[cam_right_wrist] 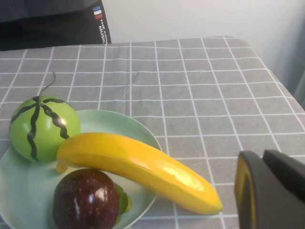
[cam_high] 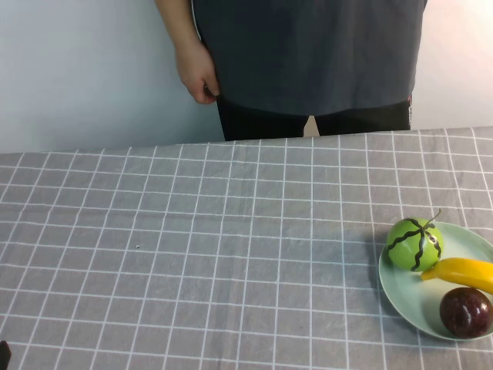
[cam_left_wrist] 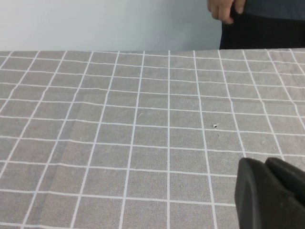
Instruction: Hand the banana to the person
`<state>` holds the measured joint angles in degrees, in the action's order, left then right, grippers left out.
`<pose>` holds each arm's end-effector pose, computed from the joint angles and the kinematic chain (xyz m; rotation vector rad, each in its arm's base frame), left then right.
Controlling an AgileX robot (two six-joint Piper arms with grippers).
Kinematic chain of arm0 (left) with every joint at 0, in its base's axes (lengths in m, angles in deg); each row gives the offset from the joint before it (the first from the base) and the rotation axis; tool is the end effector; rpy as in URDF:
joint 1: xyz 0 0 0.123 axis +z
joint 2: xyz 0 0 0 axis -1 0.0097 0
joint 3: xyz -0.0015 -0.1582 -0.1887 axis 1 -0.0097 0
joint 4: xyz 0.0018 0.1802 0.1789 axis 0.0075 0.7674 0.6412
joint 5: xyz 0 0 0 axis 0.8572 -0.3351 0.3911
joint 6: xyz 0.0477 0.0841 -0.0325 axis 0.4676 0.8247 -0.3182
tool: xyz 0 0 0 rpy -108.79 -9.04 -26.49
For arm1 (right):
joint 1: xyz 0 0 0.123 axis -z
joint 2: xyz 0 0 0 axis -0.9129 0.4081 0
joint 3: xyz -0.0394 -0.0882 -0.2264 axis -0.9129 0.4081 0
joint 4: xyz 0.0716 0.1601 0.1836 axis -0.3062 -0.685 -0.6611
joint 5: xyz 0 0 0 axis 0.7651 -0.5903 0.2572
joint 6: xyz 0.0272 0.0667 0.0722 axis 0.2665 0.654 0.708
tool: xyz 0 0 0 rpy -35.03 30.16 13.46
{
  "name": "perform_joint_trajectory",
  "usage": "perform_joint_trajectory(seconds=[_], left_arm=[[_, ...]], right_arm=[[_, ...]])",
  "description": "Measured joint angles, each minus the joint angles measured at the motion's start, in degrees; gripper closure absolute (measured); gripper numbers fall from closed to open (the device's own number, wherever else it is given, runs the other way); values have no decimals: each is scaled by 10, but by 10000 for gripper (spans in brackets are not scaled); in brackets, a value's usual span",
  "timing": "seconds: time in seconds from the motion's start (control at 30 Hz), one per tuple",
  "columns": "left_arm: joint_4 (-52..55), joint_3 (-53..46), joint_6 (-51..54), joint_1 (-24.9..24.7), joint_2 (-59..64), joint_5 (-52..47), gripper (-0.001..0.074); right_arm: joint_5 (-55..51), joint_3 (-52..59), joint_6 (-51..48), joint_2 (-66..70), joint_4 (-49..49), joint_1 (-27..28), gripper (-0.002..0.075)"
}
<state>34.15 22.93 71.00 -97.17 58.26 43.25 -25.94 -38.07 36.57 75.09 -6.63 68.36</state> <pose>0.1039 -0.0119 0.1709 0.0955 1.8579 -0.0840 0.1036 -0.0134 0.1692 0.1131 1.8657 -0.1010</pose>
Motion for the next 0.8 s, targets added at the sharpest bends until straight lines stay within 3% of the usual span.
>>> perform_joint_trajectory(seconds=[0.8], left_arm=[[1, 0, 0, 0, 0, 0, 740]], right_arm=[[0, 0, 0, 0, 23, 0, 732]])
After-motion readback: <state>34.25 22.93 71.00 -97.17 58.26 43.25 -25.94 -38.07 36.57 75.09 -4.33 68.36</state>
